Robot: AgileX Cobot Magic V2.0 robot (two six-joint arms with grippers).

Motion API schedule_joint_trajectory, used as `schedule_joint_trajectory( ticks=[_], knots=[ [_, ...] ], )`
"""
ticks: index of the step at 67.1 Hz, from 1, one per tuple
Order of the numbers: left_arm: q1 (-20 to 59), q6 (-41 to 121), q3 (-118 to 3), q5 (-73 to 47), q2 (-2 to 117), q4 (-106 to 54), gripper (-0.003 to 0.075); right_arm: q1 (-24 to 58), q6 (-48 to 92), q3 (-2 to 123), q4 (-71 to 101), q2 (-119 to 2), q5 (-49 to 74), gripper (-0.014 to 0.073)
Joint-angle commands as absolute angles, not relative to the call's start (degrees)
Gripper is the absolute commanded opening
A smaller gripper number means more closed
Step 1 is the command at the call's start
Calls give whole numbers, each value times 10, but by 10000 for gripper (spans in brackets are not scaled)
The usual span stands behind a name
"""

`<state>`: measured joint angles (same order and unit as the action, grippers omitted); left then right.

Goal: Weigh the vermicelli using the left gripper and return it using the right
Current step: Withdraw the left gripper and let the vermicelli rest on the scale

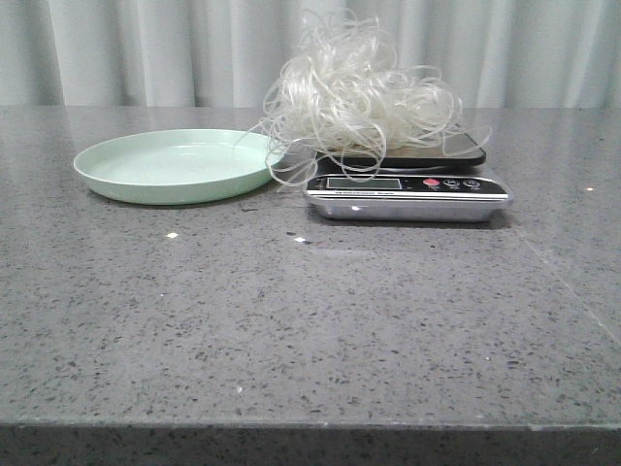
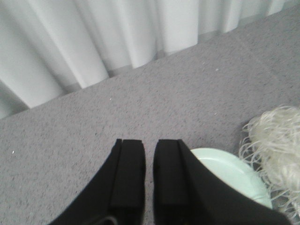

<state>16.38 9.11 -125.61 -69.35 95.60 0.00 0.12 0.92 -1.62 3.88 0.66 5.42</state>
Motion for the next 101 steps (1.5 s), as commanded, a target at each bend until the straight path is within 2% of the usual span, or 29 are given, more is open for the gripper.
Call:
schedule_joint_trajectory(
  ticks=[1,28,44,54,68,80,90,101],
  knots=[
    [156,86,-1196,-607,893,0,140,-2,10,-12,35,15,5,150],
    [115,80,-767,-339,632,0,137,-2,10,-12,35,15,5,150],
    [65,71,-516,-227,446,-3,137,-2,10,-12,35,15,6,150],
    [35,71,-406,-201,335,-3,137,-2,10,-12,35,15,5,150],
    [16,71,-298,-195,205,-7,137,-2,10,-10,35,15,-14,150],
    [14,39,-253,-164,124,-12,137,-2,10,18,35,15,-5,150],
    [14,39,-247,-168,114,-9,137,-2,10,89,35,0,8,150],
    [14,39,-247,-168,114,-9,137,-2,10,198,35,-90,13,150]
  ],
)
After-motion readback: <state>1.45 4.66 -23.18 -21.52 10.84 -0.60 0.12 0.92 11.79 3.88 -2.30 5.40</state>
